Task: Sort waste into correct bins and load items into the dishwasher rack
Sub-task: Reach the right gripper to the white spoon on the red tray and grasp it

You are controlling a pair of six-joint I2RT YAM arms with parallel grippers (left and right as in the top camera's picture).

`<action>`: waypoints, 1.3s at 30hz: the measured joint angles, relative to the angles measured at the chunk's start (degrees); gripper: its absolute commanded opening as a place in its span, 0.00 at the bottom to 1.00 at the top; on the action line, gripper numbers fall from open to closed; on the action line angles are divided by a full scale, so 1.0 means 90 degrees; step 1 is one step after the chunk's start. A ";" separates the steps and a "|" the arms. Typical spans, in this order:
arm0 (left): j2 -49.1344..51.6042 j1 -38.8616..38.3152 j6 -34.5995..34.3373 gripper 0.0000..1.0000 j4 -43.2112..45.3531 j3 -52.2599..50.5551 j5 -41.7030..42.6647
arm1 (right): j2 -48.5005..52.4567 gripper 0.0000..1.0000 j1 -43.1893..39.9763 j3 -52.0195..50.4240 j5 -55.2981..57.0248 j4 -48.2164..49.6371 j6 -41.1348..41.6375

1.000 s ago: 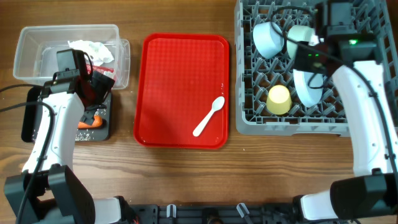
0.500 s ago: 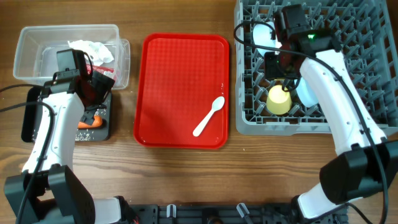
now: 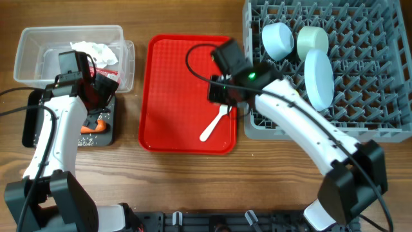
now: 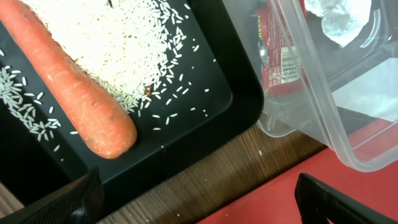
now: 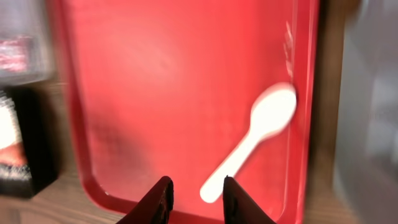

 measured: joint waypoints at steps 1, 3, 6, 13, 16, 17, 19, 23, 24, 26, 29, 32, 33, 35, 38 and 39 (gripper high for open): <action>0.0000 0.0000 -0.0002 1.00 0.0000 0.0000 -0.0002 | 0.0015 0.30 0.0085 -0.0345 0.0000 0.0143 0.0678; 0.0000 0.0000 -0.0002 1.00 -0.0002 0.0000 -0.0002 | 0.0068 0.29 0.0163 -0.0792 -0.0015 0.0729 0.1258; 0.0000 0.0000 0.0000 1.00 0.0000 0.0000 -0.0002 | 0.0248 0.31 0.0238 -0.1409 -0.0015 0.1428 0.1797; 0.0000 0.0000 0.0000 1.00 0.0002 0.0000 -0.0002 | 0.0843 0.53 0.0257 -0.1513 0.0032 0.1960 0.2251; 0.0000 0.0000 0.0000 1.00 0.0000 0.0000 0.0000 | 0.0891 0.57 0.0270 -0.1513 0.0085 0.1838 0.2322; 0.0000 0.0000 0.0000 1.00 0.0002 0.0000 0.0000 | 0.0894 0.53 0.0270 -0.1513 0.0107 0.1744 0.2324; 0.0000 0.0000 -0.0002 1.00 0.0002 0.0000 -0.0002 | 0.0896 0.36 0.0270 -0.1513 0.0134 0.1744 0.2314; 0.0000 0.0000 0.0000 1.00 0.0002 0.0000 0.0000 | 0.0923 0.06 0.0277 -0.1513 0.0151 0.1953 0.2305; 0.0000 0.0002 -0.0002 1.00 0.0000 0.0000 -0.0002 | 0.0930 0.04 0.0274 -0.1513 0.0148 0.1967 0.2293; 0.0000 0.0000 0.0000 1.00 0.0000 0.0000 0.0000 | 0.0935 0.04 0.0274 -0.1513 0.0151 0.1967 0.2276; 0.0000 0.0000 0.0000 1.00 0.0000 0.0000 -0.0002 | 0.0940 0.04 0.0274 -0.1513 0.0146 0.1984 0.2225; 0.0000 0.0002 0.0000 1.00 0.0002 0.0000 0.0000 | 0.0940 0.04 0.0274 -0.1513 0.0078 0.2072 0.2103; 0.0000 0.0000 0.0000 1.00 0.0000 0.0000 0.0000 | 0.0942 0.10 0.0274 -0.1513 0.0073 0.2079 0.2057; 0.0000 0.0000 0.0000 1.00 0.0000 0.0000 0.0000 | 0.0945 0.40 0.0274 -0.1513 0.0070 0.2084 0.1965; 0.0000 0.0000 0.0000 1.00 0.0002 0.0000 -0.0002 | 0.0945 0.52 0.0274 -0.1513 0.0080 0.2091 0.1931; 0.0000 0.0000 0.0000 1.00 0.0002 0.0000 -0.0002 | 0.0945 0.53 0.0277 -0.1513 0.0087 0.2093 0.1953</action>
